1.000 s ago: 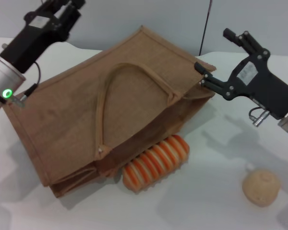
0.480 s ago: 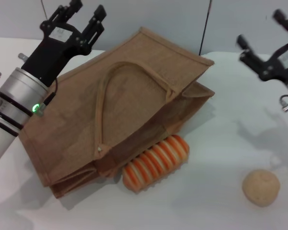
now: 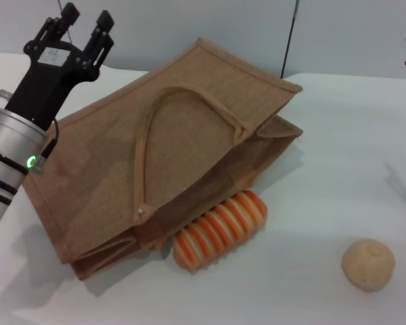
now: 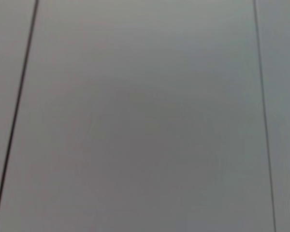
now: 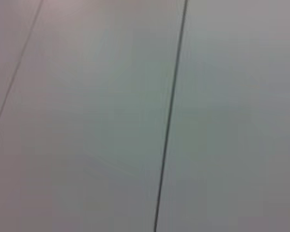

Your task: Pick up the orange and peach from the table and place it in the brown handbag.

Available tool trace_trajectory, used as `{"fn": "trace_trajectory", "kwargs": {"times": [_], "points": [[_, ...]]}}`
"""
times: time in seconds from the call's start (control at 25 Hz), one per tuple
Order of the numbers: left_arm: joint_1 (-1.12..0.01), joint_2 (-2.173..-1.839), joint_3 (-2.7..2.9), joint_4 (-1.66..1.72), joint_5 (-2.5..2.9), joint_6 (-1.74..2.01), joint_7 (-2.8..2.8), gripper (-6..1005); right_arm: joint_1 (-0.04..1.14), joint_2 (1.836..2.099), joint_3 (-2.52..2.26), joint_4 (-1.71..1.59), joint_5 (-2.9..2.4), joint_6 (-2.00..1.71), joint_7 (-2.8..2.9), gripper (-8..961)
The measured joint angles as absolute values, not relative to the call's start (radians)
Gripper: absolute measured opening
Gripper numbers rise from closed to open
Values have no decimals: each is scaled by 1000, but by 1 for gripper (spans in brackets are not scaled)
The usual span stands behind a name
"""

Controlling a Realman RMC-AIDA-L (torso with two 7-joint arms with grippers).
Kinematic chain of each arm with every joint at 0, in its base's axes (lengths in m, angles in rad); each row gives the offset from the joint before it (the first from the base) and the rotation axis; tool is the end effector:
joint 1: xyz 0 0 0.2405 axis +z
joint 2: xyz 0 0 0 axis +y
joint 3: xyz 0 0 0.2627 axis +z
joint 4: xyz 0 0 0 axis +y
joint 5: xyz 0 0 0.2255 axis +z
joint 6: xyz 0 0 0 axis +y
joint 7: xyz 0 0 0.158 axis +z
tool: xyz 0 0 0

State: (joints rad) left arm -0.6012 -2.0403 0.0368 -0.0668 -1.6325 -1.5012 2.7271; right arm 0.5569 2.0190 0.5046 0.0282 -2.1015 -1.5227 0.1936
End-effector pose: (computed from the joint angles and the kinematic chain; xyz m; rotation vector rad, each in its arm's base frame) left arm -0.2740 0.3783 0.0040 -1.6709 -0.3601 -1.1334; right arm 0.2888 0.3694 0.0178 -1.6874 0.1074 0.9205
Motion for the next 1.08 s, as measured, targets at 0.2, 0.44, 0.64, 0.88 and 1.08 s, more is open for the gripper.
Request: {"fn": "trace_trajectory", "kwargs": {"times": [0.2, 0.44, 0.64, 0.88, 1.08], "points": [[-598, -2040, 37, -77, -1652, -1502, 2728, 633, 557, 2019, 505, 7, -2101, -1521, 248, 877], [-589, -2041, 37, -95, -1688, -1500, 2721, 632, 559, 2019, 505, 6, -2101, -1511, 250, 877], [-589, -2040, 37, -101, -1703, -1494, 2720, 633, 562, 2019, 505, 6, -2100, -1508, 251, 877], [-589, -2039, 37, -101, -1704, -1494, 2719, 633, 565, 2019, 505, -5, -2100, -1500, 251, 877], [-592, -2039, 37, -101, -1704, -1494, 2719, 633, 567, 2019, 505, -4, -2100, -1480, 251, 877]]}}
